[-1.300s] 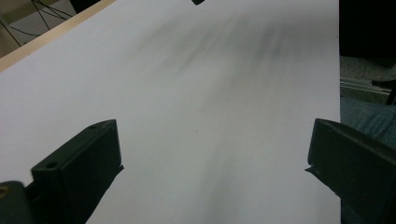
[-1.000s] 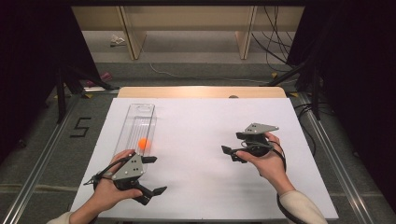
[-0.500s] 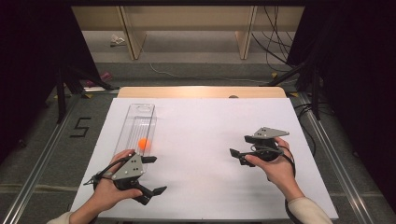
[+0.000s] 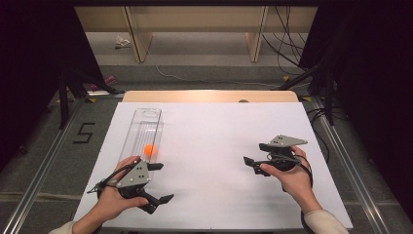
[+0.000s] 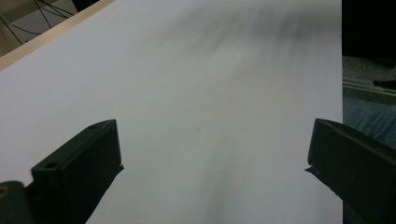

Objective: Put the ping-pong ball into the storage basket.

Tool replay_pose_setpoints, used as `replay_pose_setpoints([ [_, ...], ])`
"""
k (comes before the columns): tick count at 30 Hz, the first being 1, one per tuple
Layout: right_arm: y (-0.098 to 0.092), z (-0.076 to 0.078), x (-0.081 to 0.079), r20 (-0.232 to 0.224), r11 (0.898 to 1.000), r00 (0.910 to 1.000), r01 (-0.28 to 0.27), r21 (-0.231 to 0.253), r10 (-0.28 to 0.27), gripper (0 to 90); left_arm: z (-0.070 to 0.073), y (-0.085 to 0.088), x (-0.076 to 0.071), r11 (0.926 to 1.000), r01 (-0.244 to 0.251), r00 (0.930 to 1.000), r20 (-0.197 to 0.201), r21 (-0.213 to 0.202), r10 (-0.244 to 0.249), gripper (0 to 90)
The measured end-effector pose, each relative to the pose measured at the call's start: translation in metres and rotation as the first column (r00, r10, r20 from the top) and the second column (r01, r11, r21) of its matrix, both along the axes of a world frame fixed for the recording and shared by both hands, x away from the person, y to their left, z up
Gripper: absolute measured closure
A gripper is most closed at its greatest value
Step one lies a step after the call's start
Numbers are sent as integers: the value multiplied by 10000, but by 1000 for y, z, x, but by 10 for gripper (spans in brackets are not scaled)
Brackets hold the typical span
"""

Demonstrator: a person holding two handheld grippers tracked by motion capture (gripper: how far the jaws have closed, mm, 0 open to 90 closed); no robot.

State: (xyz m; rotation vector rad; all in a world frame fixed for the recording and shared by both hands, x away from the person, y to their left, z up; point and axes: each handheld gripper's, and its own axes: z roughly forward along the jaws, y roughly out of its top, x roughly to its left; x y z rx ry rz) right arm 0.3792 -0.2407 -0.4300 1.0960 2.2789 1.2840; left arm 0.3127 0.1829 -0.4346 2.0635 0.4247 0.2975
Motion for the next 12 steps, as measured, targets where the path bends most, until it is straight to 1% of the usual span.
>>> replay_pose_setpoints([
  [4, 1, -2, -1, -45, 10000, 10000, -53, 41, 54, 191, 0, 0, 0, 10000, 9, 10000, 4, -2, -9, 23],
  [8, 1, -1, -1, 61, 10000, 10000, 8, 57, -8, 202, 0, 0, 0, 10000, 28, 10000, 6, 2, -28, 23],
  [12, 1, -2, -2, -96, 10000, 9999, -49, -79, 48, 217, 0, 0, 1, 10000, 51, 10000, 11, 6, -51, 23],
])
